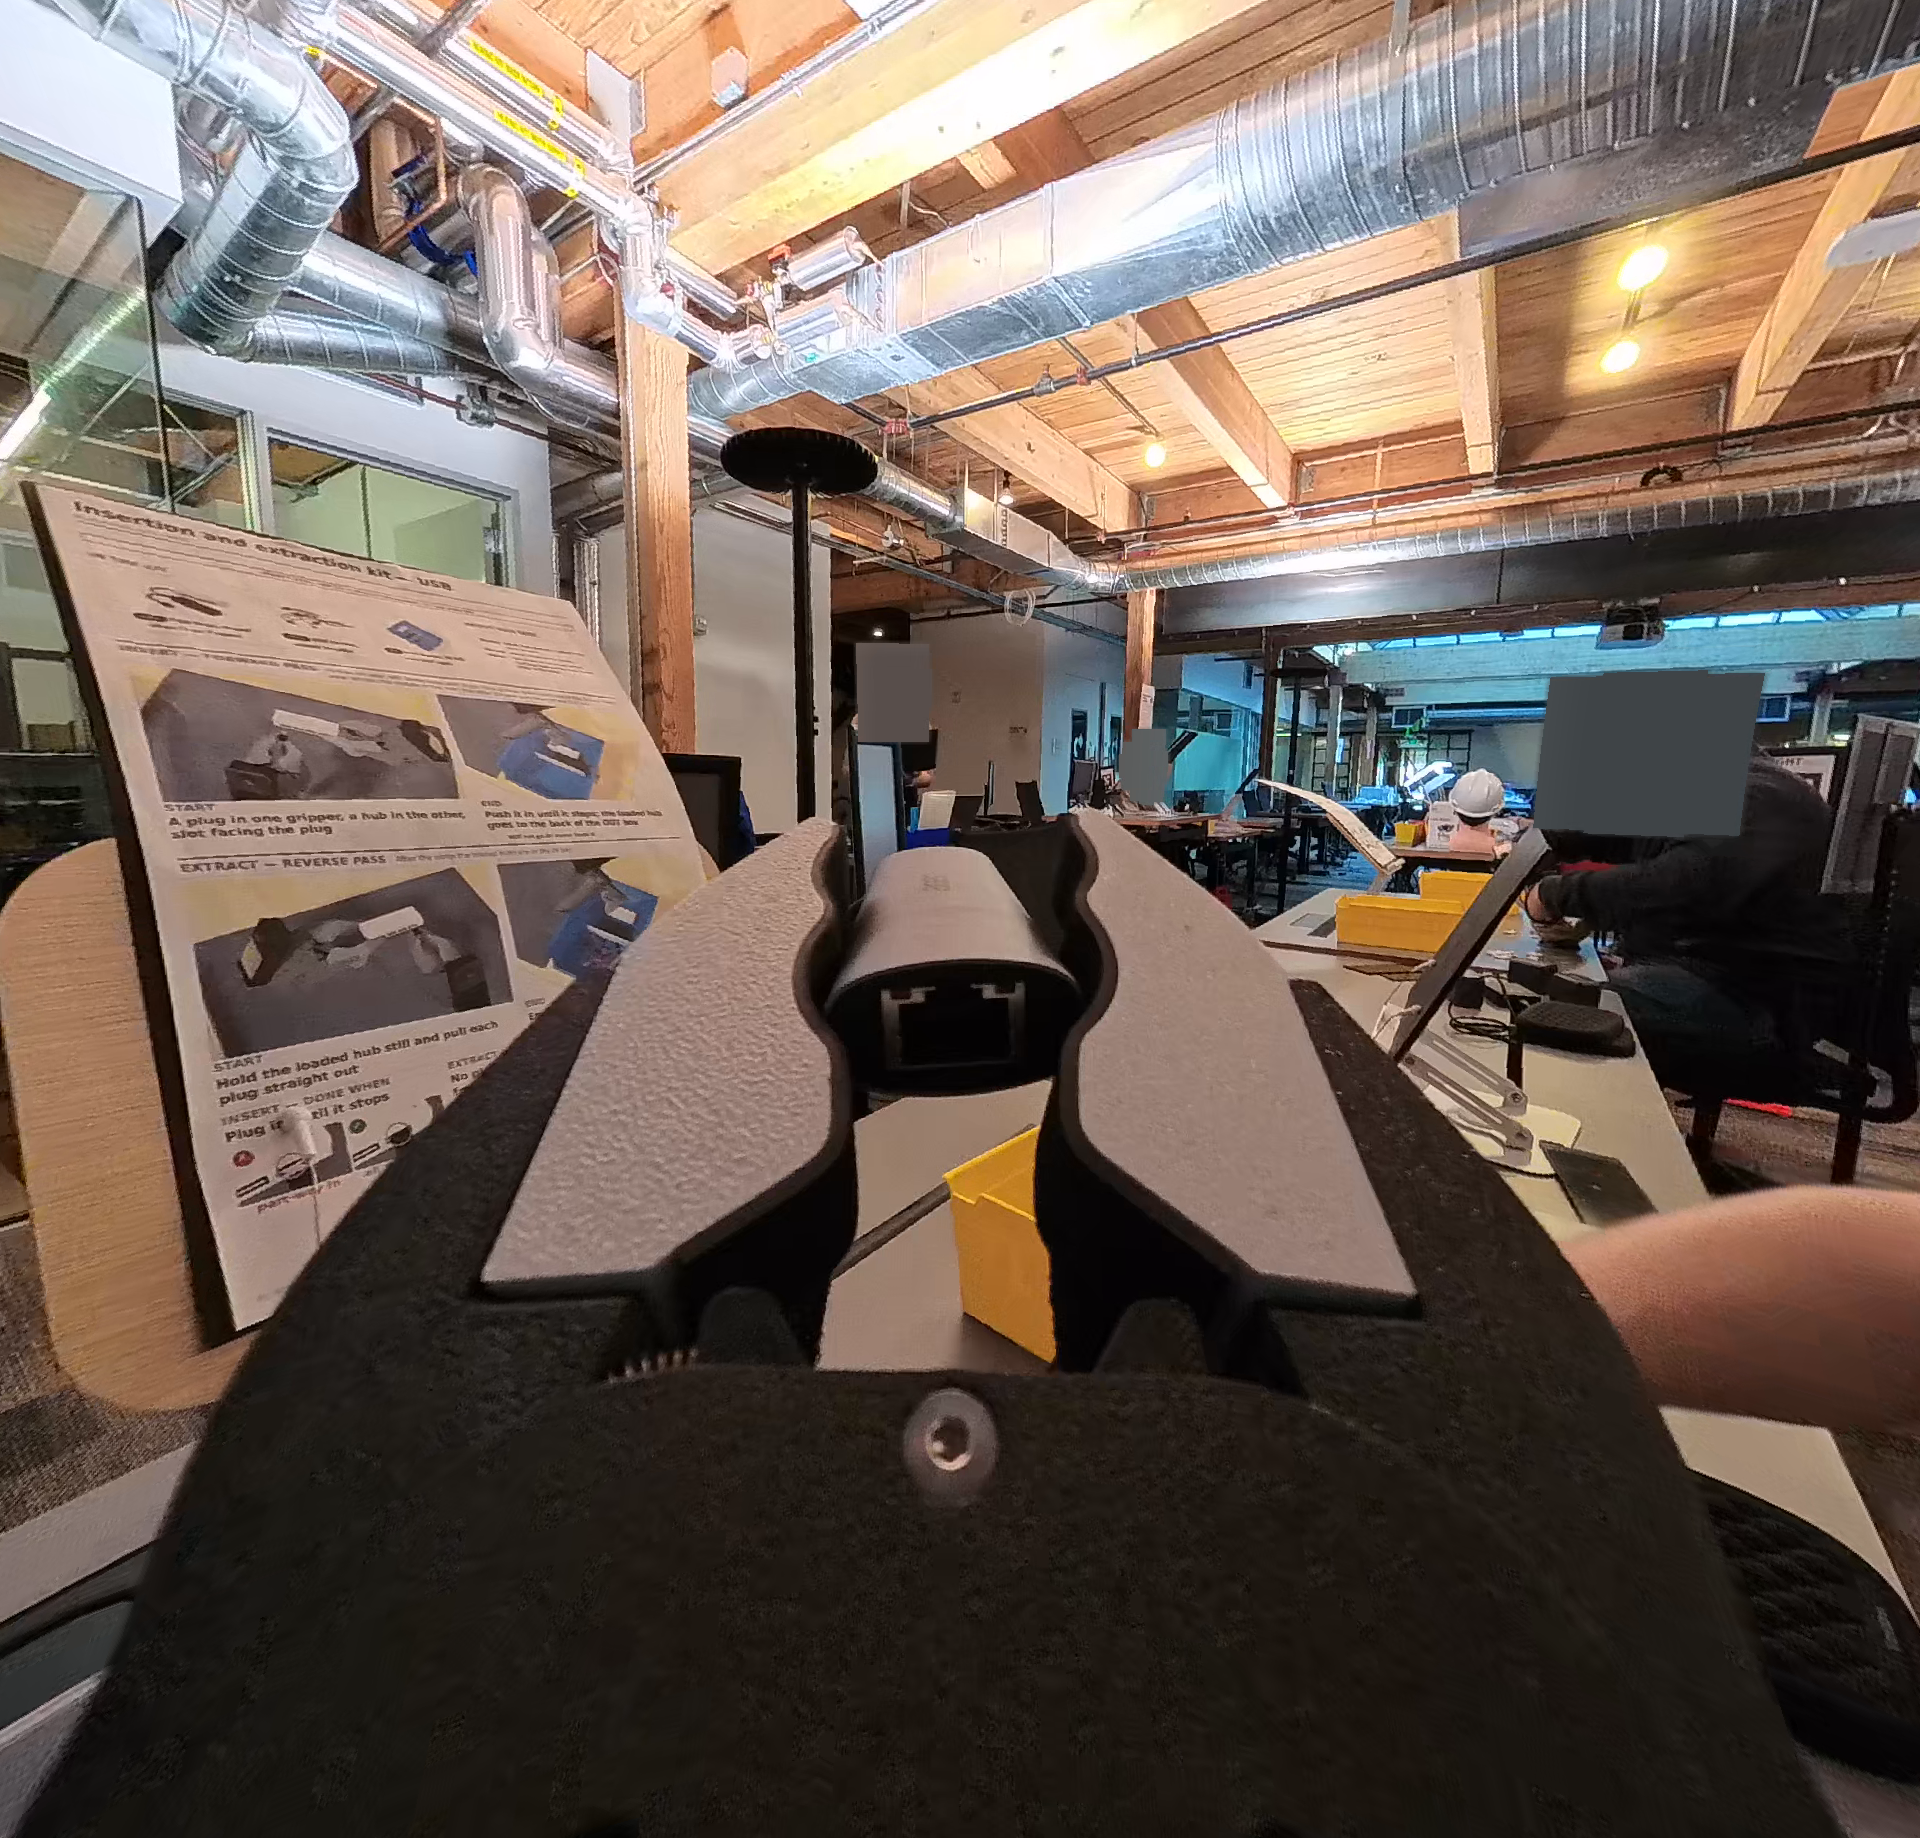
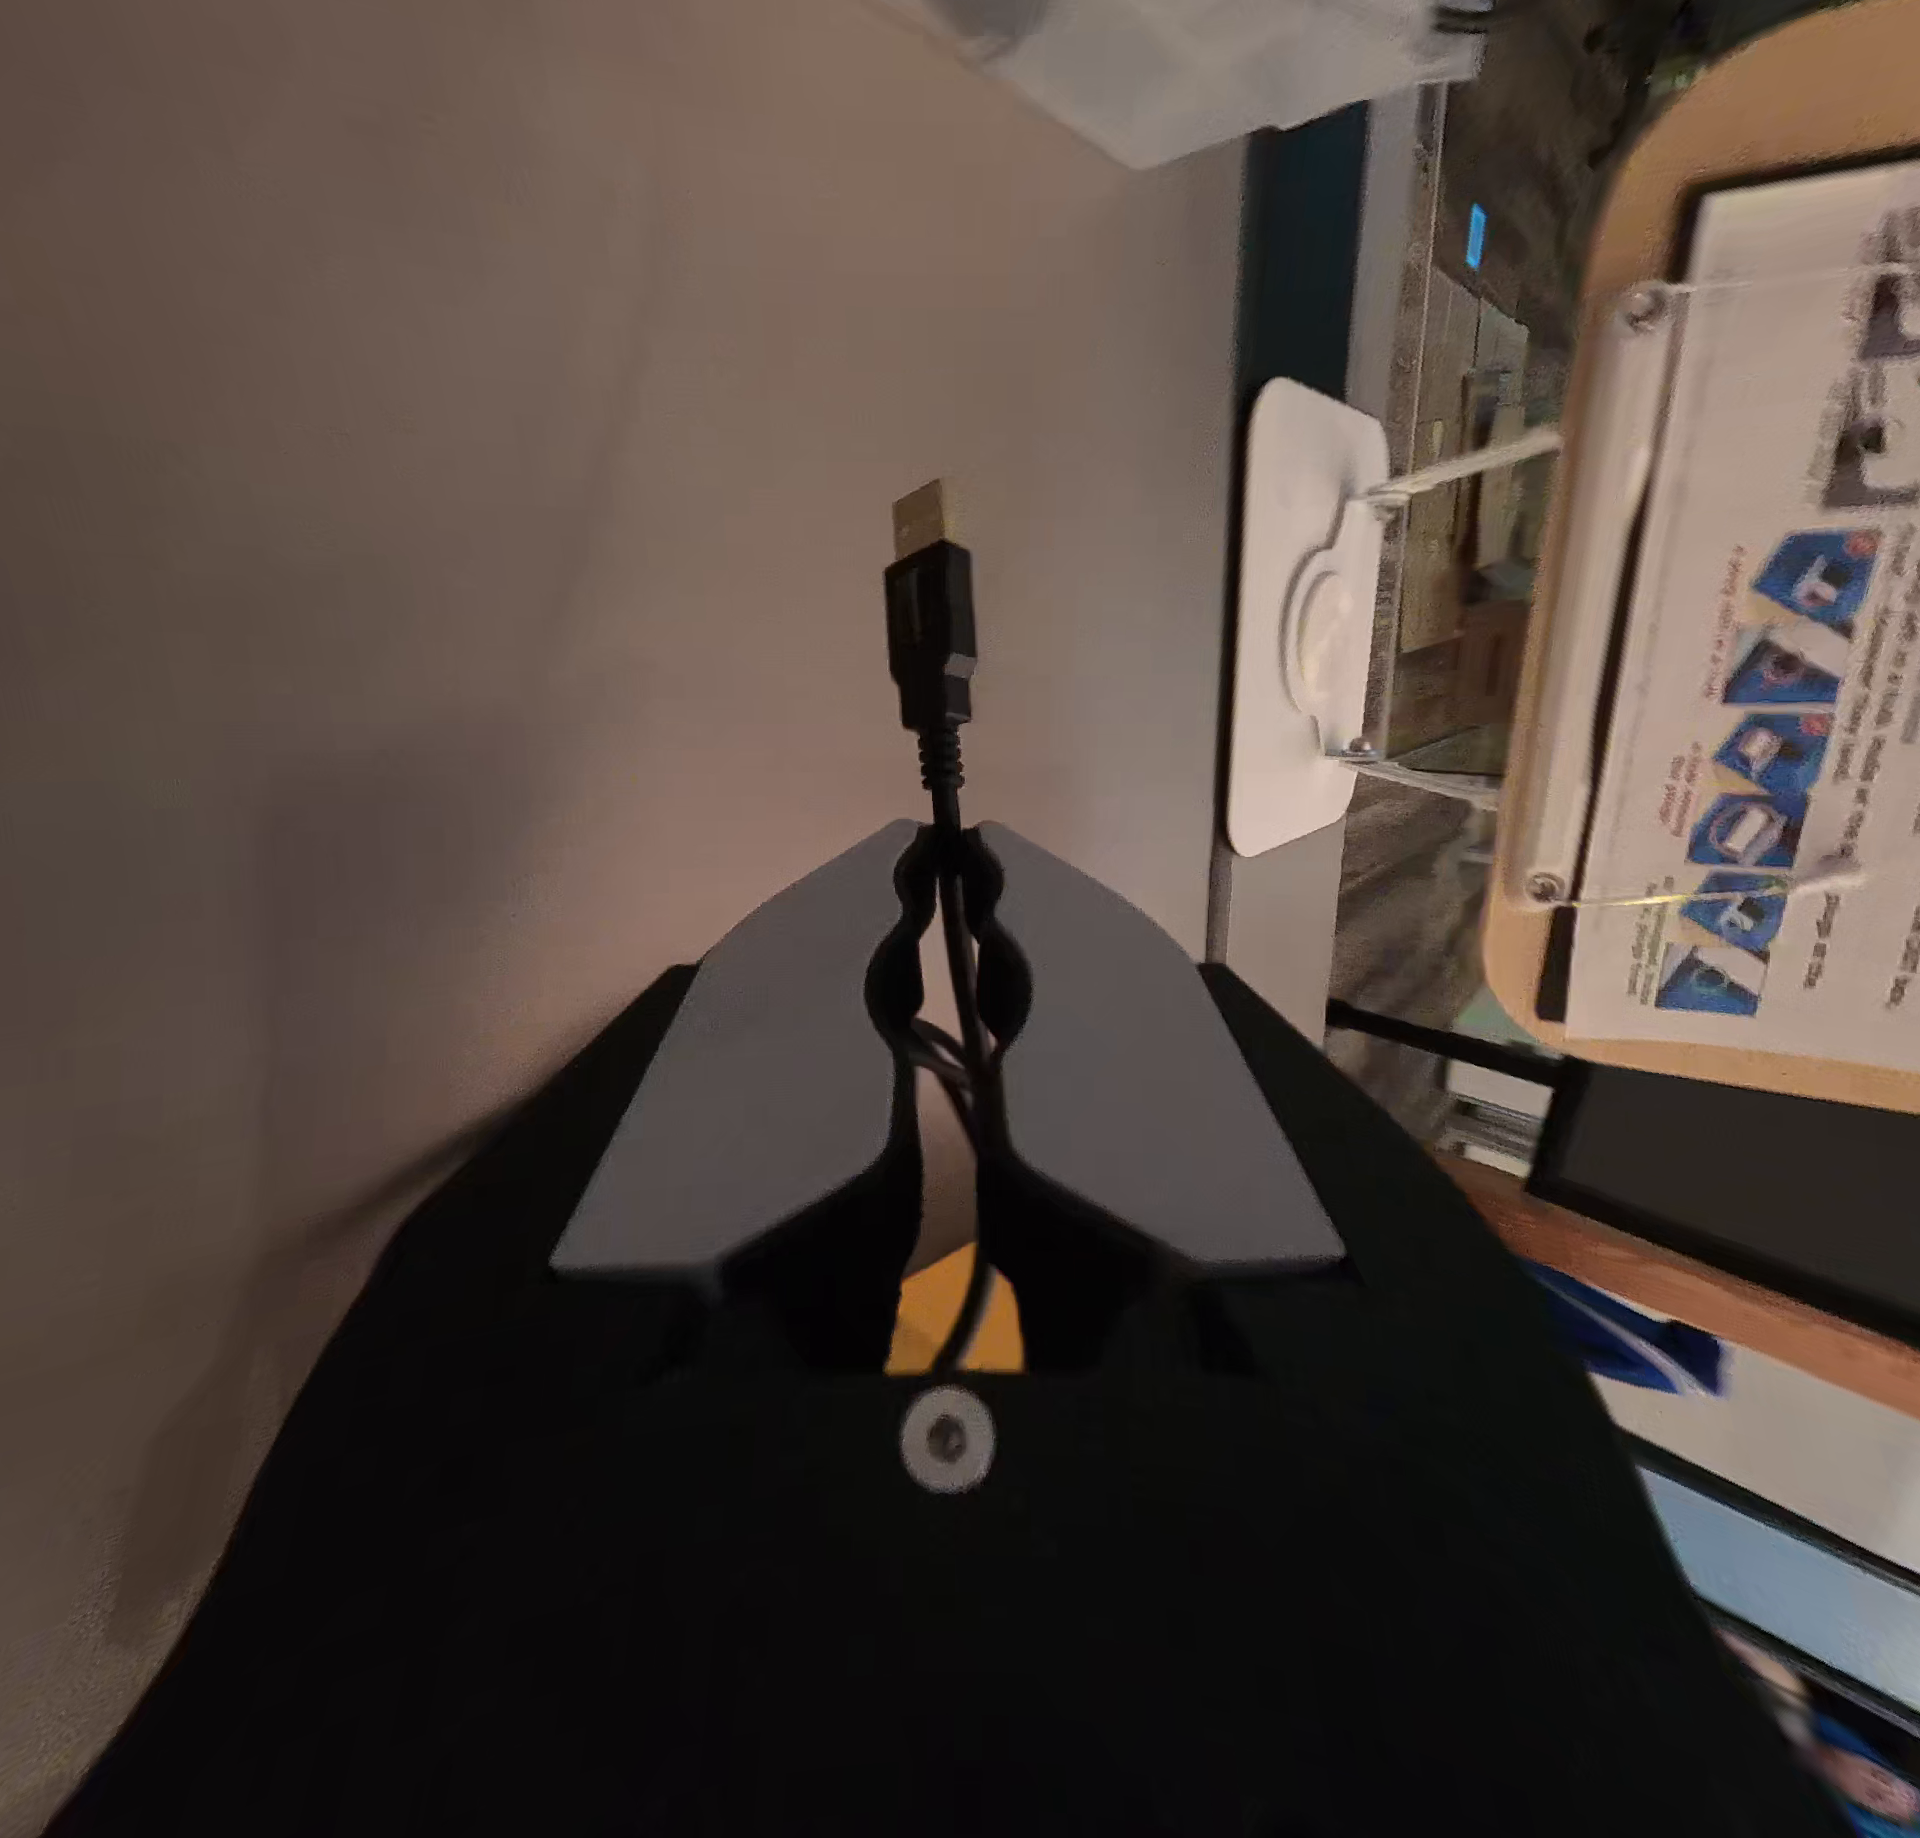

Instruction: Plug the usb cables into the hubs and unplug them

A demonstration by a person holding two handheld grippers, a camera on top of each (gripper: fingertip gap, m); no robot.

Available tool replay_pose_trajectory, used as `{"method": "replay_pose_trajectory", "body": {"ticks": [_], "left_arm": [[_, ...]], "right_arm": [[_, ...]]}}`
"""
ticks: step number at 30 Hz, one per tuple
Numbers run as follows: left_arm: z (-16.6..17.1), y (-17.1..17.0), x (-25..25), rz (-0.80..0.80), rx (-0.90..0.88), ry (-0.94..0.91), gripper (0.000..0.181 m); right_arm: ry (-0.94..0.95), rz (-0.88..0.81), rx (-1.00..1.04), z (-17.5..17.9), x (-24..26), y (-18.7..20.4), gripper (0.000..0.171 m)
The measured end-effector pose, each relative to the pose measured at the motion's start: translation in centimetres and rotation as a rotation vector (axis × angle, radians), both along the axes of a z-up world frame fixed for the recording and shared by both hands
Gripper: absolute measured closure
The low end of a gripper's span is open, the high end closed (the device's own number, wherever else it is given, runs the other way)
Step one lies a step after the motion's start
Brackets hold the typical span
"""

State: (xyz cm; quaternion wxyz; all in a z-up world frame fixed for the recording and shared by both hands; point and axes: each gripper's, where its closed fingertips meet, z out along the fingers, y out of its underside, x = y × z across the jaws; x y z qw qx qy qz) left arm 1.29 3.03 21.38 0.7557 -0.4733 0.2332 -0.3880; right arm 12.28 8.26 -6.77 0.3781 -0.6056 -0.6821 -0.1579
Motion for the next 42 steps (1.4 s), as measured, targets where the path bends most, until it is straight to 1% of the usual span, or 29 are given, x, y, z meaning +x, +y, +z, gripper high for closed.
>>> {"method": "replay_pose_trajectory", "body": {"ticks": [3,5,7,11,22,28,32,36,39,40,42], "left_arm": [[0.0,0.1,-0.2,-0.001,-0.008,-0.006,0.145],[0.0,0.0,-0.3,-0.002,-0.006,-0.010,0.145],[0.1,-0.2,-0.4,-0.003,-0.003,-0.011,0.145],[0.2,-0.2,-0.5,-0.008,-0.004,-0.020,0.145],[0.0,0.1,-0.3,-0.016,-0.020,-0.020,0.145],[-0.1,0.2,-0.2,-0.018,-0.026,-0.019,0.144],[-0.1,0.3,-0.2,-0.019,-0.029,-0.017,0.144],[-0.2,0.3,-0.2,-0.021,-0.033,-0.016,0.144],[-0.2,0.4,-0.2,-0.020,-0.034,-0.016,0.144],[-0.2,0.4,-0.2,-0.019,-0.034,-0.016,0.145],[-0.2,0.4,-0.4,-0.016,-0.034,-0.018,0.145]], "right_arm": [[-0.103,0.044,0.117,-2.7,-0.5,-1.1,0.165],[-0.149,0.073,0.218,-3.3,-0.8,-1.4,0.165],[-0.178,0.106,0.275,-4.0,-1.0,-1.8,0.165],[-0.231,0.157,0.298,-5.7,-1.0,-2.6,0.165],[-0.258,0.198,0.272,-6.7,-0.5,-3.4,0.165],[-0.188,0.106,0.069,-7.9,0.3,-3.3,0.160],[-0.135,0.093,-0.069,-8.2,0.2,-3.8,0.159],[-0.014,0.092,-0.374,-7.9,-0.5,-5.3,0.155],[0.065,0.105,-0.595,-6.9,-1.0,-6.1,0.154],[0.086,0.128,-0.626,-6.4,-1.1,-6.2,0.154],[0.113,0.185,-0.581,-5.8,-1.1,-6.0,0.154]]}}
